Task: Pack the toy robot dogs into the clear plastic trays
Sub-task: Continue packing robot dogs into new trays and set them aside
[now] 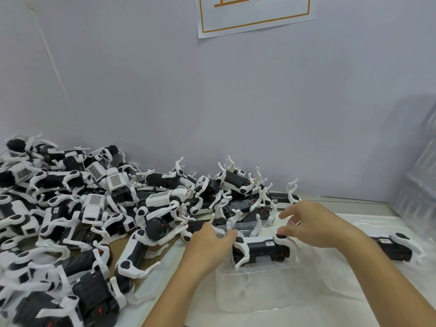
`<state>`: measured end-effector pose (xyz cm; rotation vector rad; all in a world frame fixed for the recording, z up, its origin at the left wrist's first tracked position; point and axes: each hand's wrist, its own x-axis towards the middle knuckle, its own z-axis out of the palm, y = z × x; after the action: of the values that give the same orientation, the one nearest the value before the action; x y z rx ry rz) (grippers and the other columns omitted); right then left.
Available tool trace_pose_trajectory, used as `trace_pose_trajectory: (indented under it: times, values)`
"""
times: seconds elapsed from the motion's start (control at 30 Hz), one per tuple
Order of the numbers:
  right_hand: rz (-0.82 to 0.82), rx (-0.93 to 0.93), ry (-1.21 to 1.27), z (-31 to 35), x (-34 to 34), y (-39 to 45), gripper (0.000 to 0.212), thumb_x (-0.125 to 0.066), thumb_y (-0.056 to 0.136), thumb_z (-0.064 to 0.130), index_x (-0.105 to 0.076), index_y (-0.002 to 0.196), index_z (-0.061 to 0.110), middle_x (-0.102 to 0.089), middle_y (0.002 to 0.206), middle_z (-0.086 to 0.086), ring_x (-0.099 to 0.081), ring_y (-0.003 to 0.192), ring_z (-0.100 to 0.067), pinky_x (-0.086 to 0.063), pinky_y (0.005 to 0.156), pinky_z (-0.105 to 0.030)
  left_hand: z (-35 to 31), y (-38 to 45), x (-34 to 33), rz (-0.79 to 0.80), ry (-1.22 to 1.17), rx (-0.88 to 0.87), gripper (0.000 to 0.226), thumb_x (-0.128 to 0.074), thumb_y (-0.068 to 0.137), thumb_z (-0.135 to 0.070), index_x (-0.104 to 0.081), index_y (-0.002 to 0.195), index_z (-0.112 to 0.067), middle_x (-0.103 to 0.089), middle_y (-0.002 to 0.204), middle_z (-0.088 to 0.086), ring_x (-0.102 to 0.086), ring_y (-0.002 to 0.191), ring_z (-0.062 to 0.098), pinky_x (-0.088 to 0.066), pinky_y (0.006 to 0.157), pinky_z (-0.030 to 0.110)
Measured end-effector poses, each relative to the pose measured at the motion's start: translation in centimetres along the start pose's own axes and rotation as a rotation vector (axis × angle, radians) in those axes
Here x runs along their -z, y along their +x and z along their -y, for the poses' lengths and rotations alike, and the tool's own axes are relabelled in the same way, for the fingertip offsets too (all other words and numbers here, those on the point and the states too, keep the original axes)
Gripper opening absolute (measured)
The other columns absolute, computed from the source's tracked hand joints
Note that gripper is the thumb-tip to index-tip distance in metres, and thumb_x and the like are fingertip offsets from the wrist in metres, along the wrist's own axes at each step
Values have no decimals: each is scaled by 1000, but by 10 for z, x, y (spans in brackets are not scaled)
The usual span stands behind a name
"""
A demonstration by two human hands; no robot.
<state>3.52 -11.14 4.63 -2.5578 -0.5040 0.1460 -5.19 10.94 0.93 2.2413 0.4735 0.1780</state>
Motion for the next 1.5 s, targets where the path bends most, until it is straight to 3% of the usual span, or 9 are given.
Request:
trace_pose_trajectory:
  times: [0.17,0.3,0.47,0.6,0.73,0.83,1.1,1.23,1.5]
  values:
    - [-2,28,30,-1,-2,1,38,-75,84,43,-65,119,30,-68,93,8,-62,88,-3,-40,65,-15,-1,-1,-2,-82,-53,-232,14,-64,90,-37,-55,99,-32,-58,100,-15,-55,93,2,-37,65,12]
    - [5,30,32,0,-3,1,35,-75,84,43,-64,116,33,-65,98,7,-61,89,-3,-40,66,-16,-11,-9,-1,28,147,-588,36,-58,84,-59,-59,116,-41,-51,123,-28,-40,121,-4,-32,105,26]
    - [11,24,43,0,-3,1,34,-75,84,42,-64,116,34,-65,99,7,-61,91,-5,-42,75,-24,-18,-16,2,291,476,-558,78,-57,60,-89,-41,130,-58,-17,160,-19,-7,144,-2,4,119,43]
    - [16,33,47,-1,-3,1,32,-74,84,43,-63,114,37,-65,100,7,-60,91,-5,-43,74,-23,-27,-16,3,351,592,-507,80,-67,60,-82,-32,129,-62,-12,161,-9,-5,146,17,-5,117,48]
    - [5,74,36,-4,2,0,23,-70,87,46,-65,108,40,-67,99,10,-61,90,-1,-43,72,-19,-31,-18,-1,292,563,-562,68,-70,67,-69,-35,125,-61,-30,132,-8,-18,109,14,-26,94,38]
    - [-97,122,182,-8,12,0,13,-67,89,43,-70,102,40,-72,96,15,-65,90,1,-48,80,-23,-34,-20,2,242,526,-645,68,-71,68,-68,-37,126,-58,-32,124,-11,-15,102,8,-25,101,37]
    - [-443,265,773,-4,31,-8,21,-58,95,39,-74,106,30,-75,98,15,-68,97,1,-47,80,-22,-49,-24,10,-86,499,-882,75,-69,63,-71,-45,132,-51,-29,141,-7,-20,130,10,-18,112,39]
    - [-294,341,763,4,26,-10,38,-65,83,55,-66,118,42,-68,117,21,-61,111,6,-46,85,-19,-50,-22,10,-329,696,-863,76,-69,61,-69,-55,130,-40,-40,144,11,-37,130,34,-23,111,51]
    - [-292,338,526,13,14,-10,52,-75,83,37,-53,126,53,-50,133,32,-50,125,-9,-44,103,-35,-41,-18,7,-448,754,-860,75,-73,57,-66,-60,124,-36,-48,138,17,-46,125,39,-22,108,52]
